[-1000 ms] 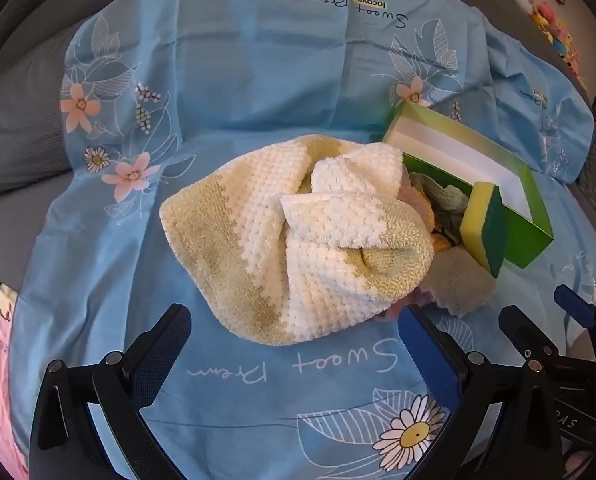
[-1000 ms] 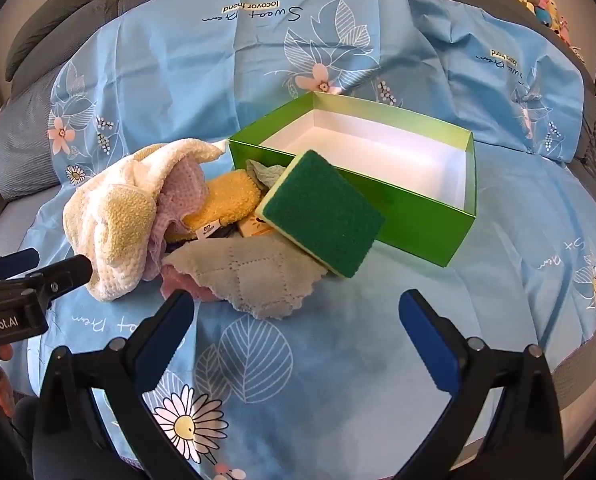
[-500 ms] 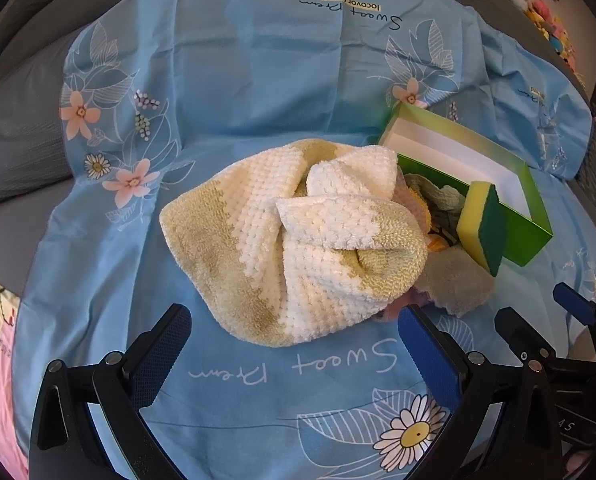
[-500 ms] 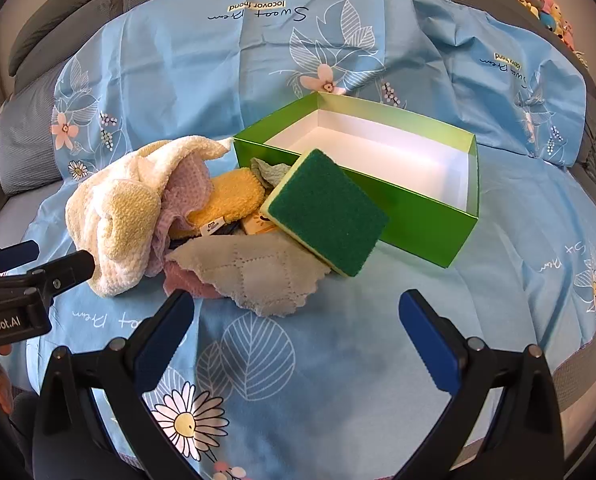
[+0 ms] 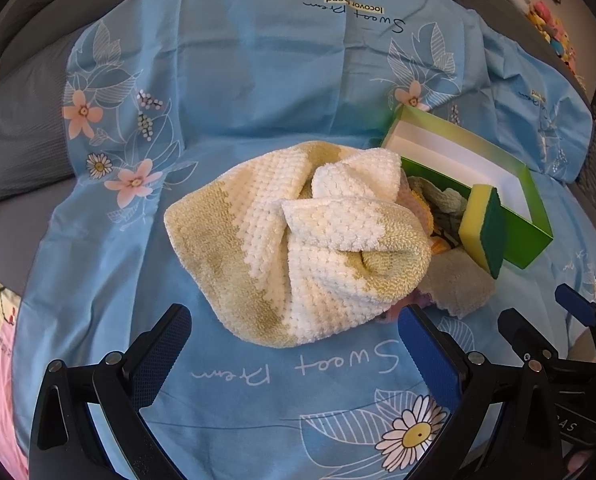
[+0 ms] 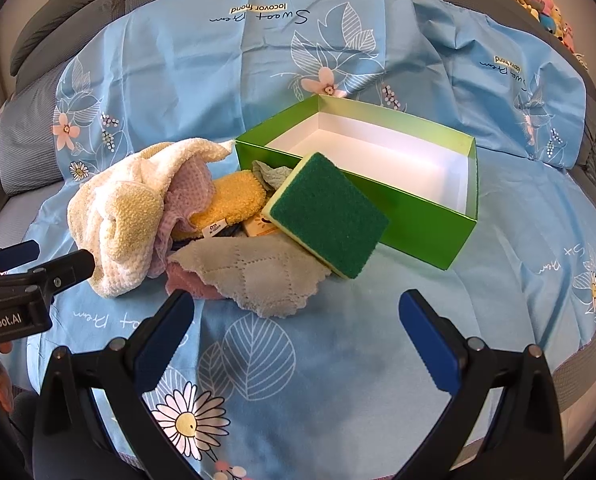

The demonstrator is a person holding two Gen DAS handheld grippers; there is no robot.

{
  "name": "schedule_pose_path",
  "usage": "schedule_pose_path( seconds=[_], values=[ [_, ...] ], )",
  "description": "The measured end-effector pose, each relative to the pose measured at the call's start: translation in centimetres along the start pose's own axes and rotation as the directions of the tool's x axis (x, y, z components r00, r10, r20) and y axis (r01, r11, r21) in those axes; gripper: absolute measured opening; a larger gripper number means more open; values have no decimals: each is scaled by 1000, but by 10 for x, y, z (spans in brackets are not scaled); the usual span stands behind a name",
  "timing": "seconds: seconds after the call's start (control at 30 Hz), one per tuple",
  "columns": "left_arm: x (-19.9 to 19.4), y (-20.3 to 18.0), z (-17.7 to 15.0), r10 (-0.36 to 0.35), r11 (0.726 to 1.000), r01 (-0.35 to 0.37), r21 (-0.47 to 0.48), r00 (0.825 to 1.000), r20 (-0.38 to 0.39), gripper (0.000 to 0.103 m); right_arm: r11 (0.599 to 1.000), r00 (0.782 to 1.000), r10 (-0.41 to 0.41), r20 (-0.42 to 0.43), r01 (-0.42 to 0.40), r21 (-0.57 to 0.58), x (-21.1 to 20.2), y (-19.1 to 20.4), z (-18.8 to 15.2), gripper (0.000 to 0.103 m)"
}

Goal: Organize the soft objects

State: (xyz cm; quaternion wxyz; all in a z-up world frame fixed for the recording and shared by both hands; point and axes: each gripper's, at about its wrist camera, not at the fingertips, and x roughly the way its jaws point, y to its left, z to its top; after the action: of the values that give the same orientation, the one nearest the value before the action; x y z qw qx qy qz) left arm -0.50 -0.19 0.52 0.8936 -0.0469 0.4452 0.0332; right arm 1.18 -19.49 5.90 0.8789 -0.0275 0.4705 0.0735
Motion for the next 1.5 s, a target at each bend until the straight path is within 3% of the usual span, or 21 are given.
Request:
schedule_pose_path(
  seconds=[1.03,1.5],
  values=[
    [1,-1,0,-5,1000,5,-6,1000,4,103,1000,1000,-5,5,5,-12,-1,2,-1,102],
    [5,17,-1,-49,997,49,-59,999,7,103,998,1000,-13,26,15,-57,-3,12,1,102]
  ],
)
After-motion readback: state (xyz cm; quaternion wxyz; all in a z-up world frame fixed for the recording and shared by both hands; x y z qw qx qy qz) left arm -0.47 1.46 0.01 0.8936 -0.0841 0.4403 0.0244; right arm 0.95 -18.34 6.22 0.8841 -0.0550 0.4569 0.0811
